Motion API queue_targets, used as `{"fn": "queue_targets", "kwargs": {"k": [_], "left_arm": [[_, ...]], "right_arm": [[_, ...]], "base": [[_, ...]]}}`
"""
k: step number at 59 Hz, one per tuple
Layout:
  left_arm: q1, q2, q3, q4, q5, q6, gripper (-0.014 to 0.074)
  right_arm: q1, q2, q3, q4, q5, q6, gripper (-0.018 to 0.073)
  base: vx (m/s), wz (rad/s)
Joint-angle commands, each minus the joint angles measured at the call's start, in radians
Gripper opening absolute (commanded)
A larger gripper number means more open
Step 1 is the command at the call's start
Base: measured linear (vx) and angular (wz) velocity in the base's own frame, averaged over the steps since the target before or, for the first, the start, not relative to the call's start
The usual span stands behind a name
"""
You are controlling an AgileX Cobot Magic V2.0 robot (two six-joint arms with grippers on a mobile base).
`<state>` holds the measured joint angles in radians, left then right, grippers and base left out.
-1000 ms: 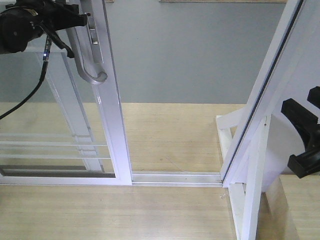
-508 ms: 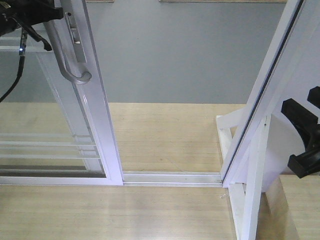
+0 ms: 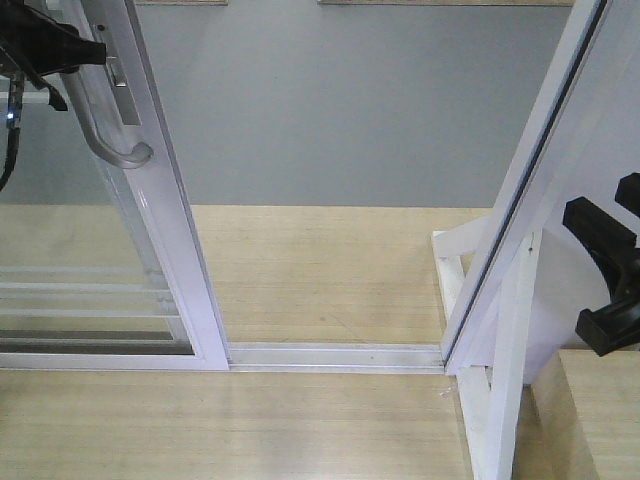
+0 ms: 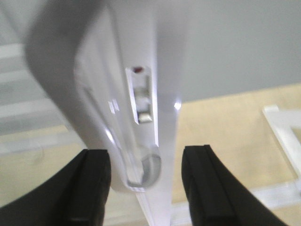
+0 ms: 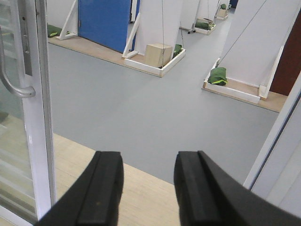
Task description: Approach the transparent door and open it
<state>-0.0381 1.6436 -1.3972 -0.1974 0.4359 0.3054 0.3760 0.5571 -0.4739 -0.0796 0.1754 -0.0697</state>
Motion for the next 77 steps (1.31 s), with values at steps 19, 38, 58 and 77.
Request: {"fn": "queue_targets", "kwargs": {"k": [19, 38, 58, 77], "left_arm": [[-0.004, -0.263, -0.028, -0.175, 0.148, 0.141, 0.0373], [-0.004, -0.512, 0.270, -0.285, 0.201, 0.148, 0.0373], [-0.004, -0.931, 0.578, -0.268, 0.161, 0.106, 0.0373], [-0.004, -1.148, 0.582, -0.169, 0.160, 0.102, 0.0096]], "right_arm": [[-0.005, 0.007, -0.029, -0.006, -0.082, -0.009, 0.0344], [-0.005, 0.007, -0.029, -0.006, -0.082, -0.009, 0.0344], [-0.005, 0.007, -0.029, -0.006, -0.083, -0.009, 0.0344], [-0.005, 0.007, -0.029, -0.006, -0.083, -0.009, 0.0344]], "base": [[0.00, 0.00], [0.00, 0.00], [0.00, 0.00], [0.00, 0.00]]}}
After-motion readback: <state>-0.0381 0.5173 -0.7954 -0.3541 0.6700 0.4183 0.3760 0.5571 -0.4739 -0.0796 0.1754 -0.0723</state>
